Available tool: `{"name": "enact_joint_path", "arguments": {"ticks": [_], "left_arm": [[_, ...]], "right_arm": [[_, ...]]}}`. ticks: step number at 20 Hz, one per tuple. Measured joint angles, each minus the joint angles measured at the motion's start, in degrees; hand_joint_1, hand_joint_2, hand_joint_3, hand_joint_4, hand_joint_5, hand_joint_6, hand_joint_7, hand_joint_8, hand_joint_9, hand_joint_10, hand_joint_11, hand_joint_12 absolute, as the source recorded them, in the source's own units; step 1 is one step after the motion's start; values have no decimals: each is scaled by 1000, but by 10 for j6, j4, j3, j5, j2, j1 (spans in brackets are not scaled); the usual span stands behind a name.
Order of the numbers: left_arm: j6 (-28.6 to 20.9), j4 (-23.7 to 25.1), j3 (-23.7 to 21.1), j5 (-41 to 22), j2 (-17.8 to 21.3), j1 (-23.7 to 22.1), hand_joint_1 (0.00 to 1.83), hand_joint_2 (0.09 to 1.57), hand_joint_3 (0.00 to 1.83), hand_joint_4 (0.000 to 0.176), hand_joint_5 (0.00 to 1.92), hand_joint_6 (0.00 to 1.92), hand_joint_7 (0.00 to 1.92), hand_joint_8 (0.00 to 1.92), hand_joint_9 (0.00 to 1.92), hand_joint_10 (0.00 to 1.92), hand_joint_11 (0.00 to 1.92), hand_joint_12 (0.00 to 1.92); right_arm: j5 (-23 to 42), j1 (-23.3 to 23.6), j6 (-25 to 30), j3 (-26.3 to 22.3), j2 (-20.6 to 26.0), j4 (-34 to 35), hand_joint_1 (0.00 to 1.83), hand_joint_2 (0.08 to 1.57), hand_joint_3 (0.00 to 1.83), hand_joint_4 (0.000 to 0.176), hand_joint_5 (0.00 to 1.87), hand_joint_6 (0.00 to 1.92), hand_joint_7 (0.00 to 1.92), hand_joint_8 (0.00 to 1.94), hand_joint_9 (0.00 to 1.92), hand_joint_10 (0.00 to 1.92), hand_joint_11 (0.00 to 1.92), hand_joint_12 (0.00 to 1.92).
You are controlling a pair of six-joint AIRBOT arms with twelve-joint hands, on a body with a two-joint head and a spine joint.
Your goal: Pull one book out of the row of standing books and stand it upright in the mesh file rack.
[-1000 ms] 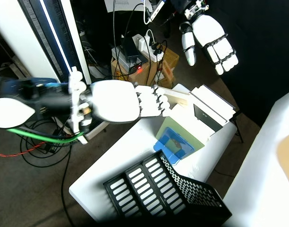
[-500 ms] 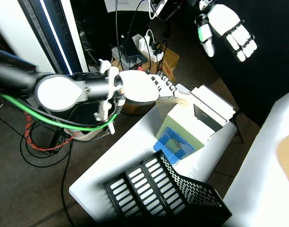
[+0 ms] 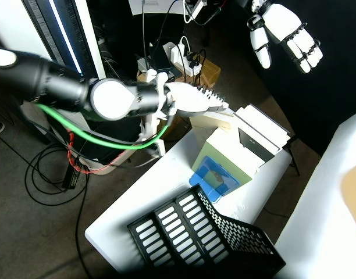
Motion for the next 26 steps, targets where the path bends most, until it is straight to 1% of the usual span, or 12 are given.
{"name": "enact_joint_path", "arguments": {"ticks": [4, 8, 9, 10, 11, 12, 13, 14, 16, 20, 22, 26], "left_arm": [[0, 2, 0, 1, 0, 0, 134, 1365, 3, 61, 20, 2, 0, 0, 0, 0, 0, 139], [-7, 3, 0, -8, 0, 0, 111, 1357, 0, 92, 4, 0, 0, 0, 0, 0, 0, 0], [-12, 3, -1, -14, 0, 0, 117, 1353, 0, 97, 5, 1, 0, 0, 0, 0, 0, 0], [-16, 3, -5, -27, 1, 4, 137, 1355, 0, 91, 6, 1, 0, 0, 0, 0, 0, 0], [-19, 5, -9, -34, 3, 6, 142, 1357, 0, 97, 0, 0, 0, 0, 0, 0, 0, 0], [-23, 7, -14, -40, 5, 8, 129, 1362, 0, 97, 0, 0, 0, 0, 0, 0, 0, 0], [-28, 10, -17, -57, 7, 15, 118, 1365, 2, 92, 0, 0, 0, 0, 0, 0, 0, 0], [-31, 16, -25, -70, 13, 22, 131, 1363, 0, 95, 6, 2, 0, 0, 0, 0, 0, 0], [-34, 17, -33, -89, 21, 27, 115, 1360, 0, 103, 8, 2, 0, 0, 0, 0, 0, 0], [-45, 19, -47, -144, 35, 43, 148, 1402, 9, 78, 11, 1, 0, 0, 0, 0, 0, 0], [-45, 14, -48, -149, 35, 44, 142, 1410, 8, 74, 3, 0, 0, 0, 0, 0, 0, 0], [-46, 21, -51, -158, 35, 44, 153, 1426, 6, 43, 20, 5, 0, 0, 0, 0, 0, 0]], "right_arm": [[-28, 14, -4, 3, -24, -68, 880, 998, 0, 0, 0, 0, 0, 0, 0, 0, 0, 0], [-47, 16, -6, 6, -51, -118, 865, 993, 0, 0, 0, 0, 0, 0, 0, 0, 0, 0], [-47, 16, -6, 6, -55, -127, 920, 861, 56, 0, 81, 20, 96, 9, 123, 16, 0, 460], [-47, 17, -6, 5, -57, -136, 974, 899, 50, 0, 347, 52, 387, 24, 388, 58, 0, 972], [-48, 19, -6, 2, -57, -148, 1130, 931, 43, 0, 484, 61, 487, 23, 439, 52, 0, 924], [-48, 22, -6, 0, -57, -166, 1240, 1029, 47, 0, 462, 30, 425, 30, 280, 63, 0, 475], [-50, 26, -6, -4, -57, -185, 745, 1350, 85, 0, 432, 10, 281, 5, 77, 18, 0, 94], [-53, 33, -4, -7, -57, -209, 868, 1344, 41, 0, 485, 27, 317, 22, 108, 39, 0, 18], [-55, 47, 20, -15, -56, -238, 1106, 1251, 0, 0, 492, 23, 200, 2, 12, 3, 0, 0], [-43, 61, 33, -26, -58, -263, 1123, 1247, 0, 0, 490, 20, 179, 0, 0, 0, 0, 0], [-43, 60, 33, -26, -58, -263, 1123, 1246, 0, 0, 491, 20, 178, 0, 0, 0, 0, 0], [-42, 60, 33, -28, -57, -252, 1124, 1246, 0, 0, 491, 19, 178, 0, 0, 0, 0, 0]]}}
